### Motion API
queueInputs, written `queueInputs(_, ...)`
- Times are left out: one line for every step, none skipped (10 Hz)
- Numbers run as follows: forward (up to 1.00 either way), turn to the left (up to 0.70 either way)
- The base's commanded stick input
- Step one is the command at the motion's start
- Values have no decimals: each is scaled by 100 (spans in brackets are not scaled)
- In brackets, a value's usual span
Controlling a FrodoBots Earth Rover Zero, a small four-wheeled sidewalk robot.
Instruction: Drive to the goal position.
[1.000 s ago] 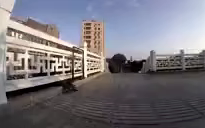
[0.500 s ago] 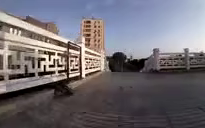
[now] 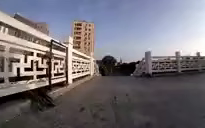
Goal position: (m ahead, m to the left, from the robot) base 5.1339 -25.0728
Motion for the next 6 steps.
queueInputs(70,-13)
queueInputs(70,-13)
queueInputs(70,-13)
queueInputs(70,-13)
queueInputs(70,-13)
queueInputs(51,-23)
